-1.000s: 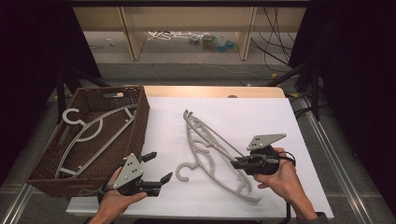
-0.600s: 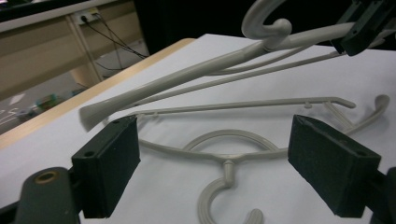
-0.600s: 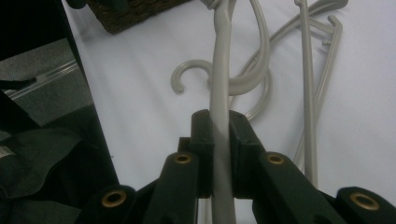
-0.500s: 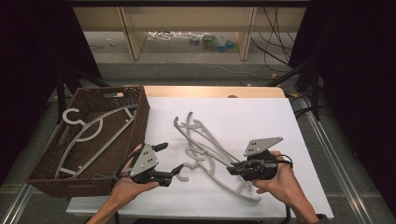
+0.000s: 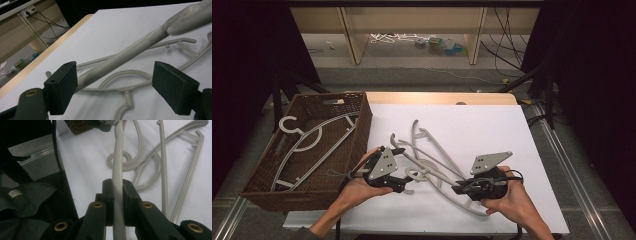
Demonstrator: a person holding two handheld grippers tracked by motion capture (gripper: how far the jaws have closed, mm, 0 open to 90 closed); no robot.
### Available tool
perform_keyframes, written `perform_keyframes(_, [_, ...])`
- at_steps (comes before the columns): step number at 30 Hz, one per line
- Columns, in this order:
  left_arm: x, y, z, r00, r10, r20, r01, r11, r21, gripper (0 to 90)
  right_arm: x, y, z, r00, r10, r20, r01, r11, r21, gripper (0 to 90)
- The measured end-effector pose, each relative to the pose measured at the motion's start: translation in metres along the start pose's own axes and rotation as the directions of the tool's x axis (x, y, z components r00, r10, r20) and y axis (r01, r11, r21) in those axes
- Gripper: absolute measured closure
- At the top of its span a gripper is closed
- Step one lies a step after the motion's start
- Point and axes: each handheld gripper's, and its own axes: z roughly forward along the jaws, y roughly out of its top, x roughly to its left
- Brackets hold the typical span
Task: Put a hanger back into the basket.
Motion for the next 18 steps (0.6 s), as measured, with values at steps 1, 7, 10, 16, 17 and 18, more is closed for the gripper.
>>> perform_keyframes(1, [0.0,0.001,0.001,0.9997,0.021,0.009,-0.021,0.9998,0.005,21.7,0.001,0.0,0.0,1.0,-0.001,0.003,0.001,1.0,0.0,83.0])
perform_keyframes(7, [-0.001,0.002,0.008,0.9985,0.037,0.04,-0.038,0.9991,0.02,22.7,0.004,0.001,-0.001,0.9998,-0.017,-0.014,0.017,1.0,0.003,82.9])
perform_keyframes(10, [0.0,0.001,0.012,0.9973,0.05,0.055,-0.051,0.9985,0.021,24.2,0.006,0.001,0.0,0.9993,-0.022,-0.032,0.022,1.0,0.005,82.9])
perform_keyframes(16, [0.0,0.0,0.018,0.9886,0.11,0.103,-0.112,0.9936,0.016,46.1,0.007,0.002,0.001,0.9985,-0.038,-0.04,0.038,0.999,0.005,82.9])
perform_keyframes(17, [0.0,0.0,0.017,0.9855,0.127,0.112,-0.131,0.9911,0.023,50.0,0.007,0.002,0.001,0.9984,-0.039,-0.042,0.039,0.999,0.006,82.9])
perform_keyframes(18, [0.0,0.0,0.017,0.9818,0.152,0.114,-0.157,0.987,0.036,53.7,0.007,0.002,0.001,0.9982,-0.043,-0.042,0.043,0.999,0.014,82.9])
